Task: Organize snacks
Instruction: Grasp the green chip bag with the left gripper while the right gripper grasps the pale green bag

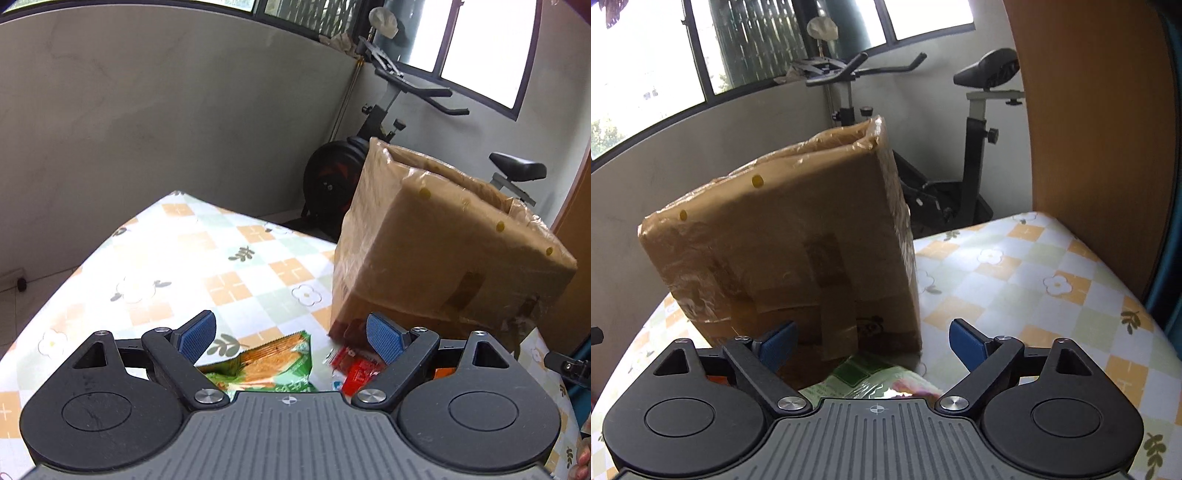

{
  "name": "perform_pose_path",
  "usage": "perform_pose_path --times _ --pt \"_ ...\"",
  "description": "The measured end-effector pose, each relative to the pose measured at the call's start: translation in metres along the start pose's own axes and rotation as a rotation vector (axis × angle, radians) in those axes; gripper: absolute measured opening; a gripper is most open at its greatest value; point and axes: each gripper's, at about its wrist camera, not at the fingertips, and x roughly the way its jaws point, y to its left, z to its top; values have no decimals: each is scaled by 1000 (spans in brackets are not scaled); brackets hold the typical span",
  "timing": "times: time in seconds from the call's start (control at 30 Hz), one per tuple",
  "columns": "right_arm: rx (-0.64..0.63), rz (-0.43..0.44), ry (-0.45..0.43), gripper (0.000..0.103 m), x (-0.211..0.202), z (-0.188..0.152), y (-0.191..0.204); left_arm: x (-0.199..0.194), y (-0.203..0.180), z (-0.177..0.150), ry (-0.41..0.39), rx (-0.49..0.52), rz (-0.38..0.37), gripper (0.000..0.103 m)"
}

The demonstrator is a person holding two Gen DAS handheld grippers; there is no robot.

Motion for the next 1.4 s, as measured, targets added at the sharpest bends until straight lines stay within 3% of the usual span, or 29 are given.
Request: perform_pose_path --times 0.3,0.53,0.7,0.93,1.13,1.27,1.4 --pt "-48 -48 115 93 28 -25 6 40 25 -25 111 -76 108 90" --pt "3 -41 144 102 24 -42 -8 44 33 -39 101 -114 100 94" --pt "24 -27 150 102 22 -48 -14 42 30 -45 106 -124 71 94" --pt "32 -22 149 103 22 -51 -16 54 30 -56 93 -85 102 100" --pt "38 -20 149 103 22 -51 -17 57 32 -51 108 -82 95 100" --pt "37 -20 147 103 21 -51 -17 49 36 -44 144 -154 62 95" --pt "41 -15 148 103 23 -51 -17 35 26 -46 116 -140 72 95"
